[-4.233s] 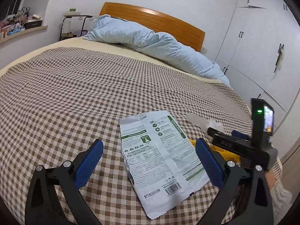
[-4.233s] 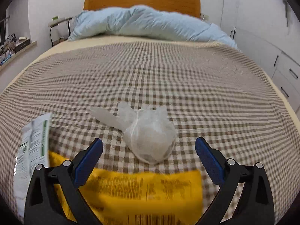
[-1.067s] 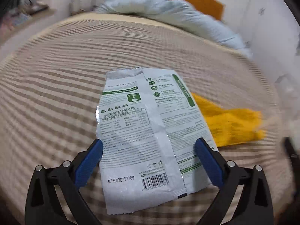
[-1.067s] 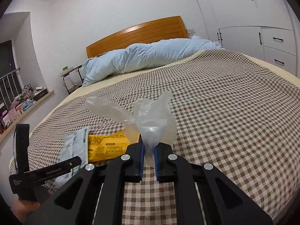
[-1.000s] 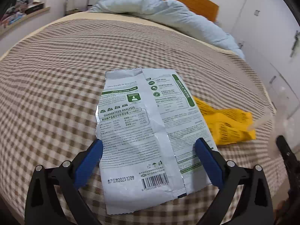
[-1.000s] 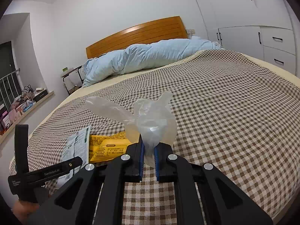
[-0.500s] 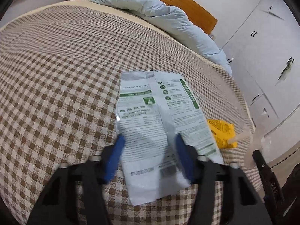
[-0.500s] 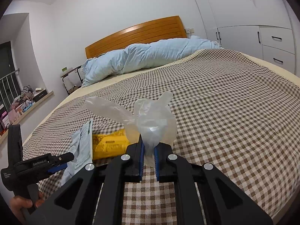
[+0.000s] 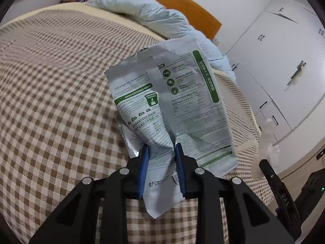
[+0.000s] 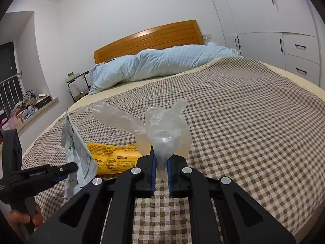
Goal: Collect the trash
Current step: 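Carry the pouch and clear glove down toward the floor bin, then lower the glove into the bin and open the right tool, then lower the white-and-green pouch into the bin with the left tool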
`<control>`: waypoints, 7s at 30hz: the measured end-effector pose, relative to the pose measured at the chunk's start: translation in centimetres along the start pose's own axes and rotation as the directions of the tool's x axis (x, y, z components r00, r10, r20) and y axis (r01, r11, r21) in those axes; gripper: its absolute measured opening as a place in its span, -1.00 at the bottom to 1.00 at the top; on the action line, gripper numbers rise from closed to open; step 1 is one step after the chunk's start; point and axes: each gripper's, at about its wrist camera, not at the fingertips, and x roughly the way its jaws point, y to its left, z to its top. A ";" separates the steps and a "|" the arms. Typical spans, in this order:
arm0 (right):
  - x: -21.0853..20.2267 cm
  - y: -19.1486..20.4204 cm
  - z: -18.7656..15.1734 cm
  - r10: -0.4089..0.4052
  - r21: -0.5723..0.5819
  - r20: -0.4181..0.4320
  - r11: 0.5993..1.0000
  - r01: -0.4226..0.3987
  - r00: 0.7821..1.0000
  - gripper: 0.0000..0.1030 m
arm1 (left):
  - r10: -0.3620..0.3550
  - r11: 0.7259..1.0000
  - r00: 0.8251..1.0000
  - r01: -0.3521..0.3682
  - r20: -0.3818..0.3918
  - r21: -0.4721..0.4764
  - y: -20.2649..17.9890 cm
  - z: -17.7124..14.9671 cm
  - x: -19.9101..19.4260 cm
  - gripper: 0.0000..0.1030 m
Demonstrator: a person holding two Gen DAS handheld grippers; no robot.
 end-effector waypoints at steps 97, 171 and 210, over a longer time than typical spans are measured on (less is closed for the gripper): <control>-14.0 -2.6 -23.4 -0.059 -0.148 -0.337 0.989 0.009 0.940 -0.82 | 0.155 0.877 0.979 -0.075 -0.133 0.474 -1.1 -32.9 -11.4 -0.53; -8.7 -7.9 -27.4 -0.172 -0.062 -0.542 0.984 0.165 0.823 0.78 | 0.258 0.900 0.887 -0.076 -0.384 0.428 -0.3 -35.6 -1.4 -0.49; -9.4 -11.8 -25.7 -0.107 0.110 -0.551 0.974 0.199 0.827 0.78 | 0.350 0.874 0.816 -0.108 -0.461 0.473 -2.9 -35.3 5.2 0.01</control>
